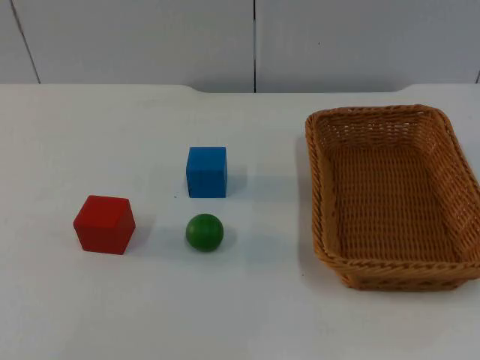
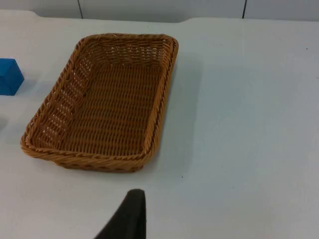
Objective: Place all geometric objects except the red cube into the basket.
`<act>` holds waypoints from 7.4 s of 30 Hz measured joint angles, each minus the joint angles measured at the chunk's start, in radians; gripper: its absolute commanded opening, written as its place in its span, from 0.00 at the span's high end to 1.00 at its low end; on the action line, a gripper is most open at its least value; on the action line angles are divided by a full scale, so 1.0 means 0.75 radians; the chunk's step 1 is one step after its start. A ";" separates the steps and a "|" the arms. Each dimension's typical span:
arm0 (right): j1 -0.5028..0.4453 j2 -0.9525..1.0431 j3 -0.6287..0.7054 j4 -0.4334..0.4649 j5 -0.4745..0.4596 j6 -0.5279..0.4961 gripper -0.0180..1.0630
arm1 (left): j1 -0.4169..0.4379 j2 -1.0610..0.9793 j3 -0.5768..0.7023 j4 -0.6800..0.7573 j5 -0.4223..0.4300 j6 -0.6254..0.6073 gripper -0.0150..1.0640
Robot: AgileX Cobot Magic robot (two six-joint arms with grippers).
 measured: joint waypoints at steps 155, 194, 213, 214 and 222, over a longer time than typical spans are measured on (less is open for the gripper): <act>0.000 1.158 -0.281 0.000 -0.483 0.000 0.01 | -1.074 3.244 -2.164 -0.116 -0.340 0.236 0.99; 0.000 1.158 -0.281 0.000 -0.483 0.000 0.01 | -1.074 3.165 -2.178 -0.076 -0.336 0.307 0.20; 0.000 1.158 -0.281 0.000 -0.483 0.000 0.01 | -0.835 2.985 -2.179 -0.226 0.185 0.279 0.20; 0.000 1.158 -0.281 0.000 -0.483 0.000 0.01 | -0.835 2.975 -2.179 -0.229 0.185 0.279 0.20; 0.000 1.158 -0.281 0.000 -0.478 0.000 0.01 | -0.834 2.856 -2.179 -0.223 0.187 0.244 0.20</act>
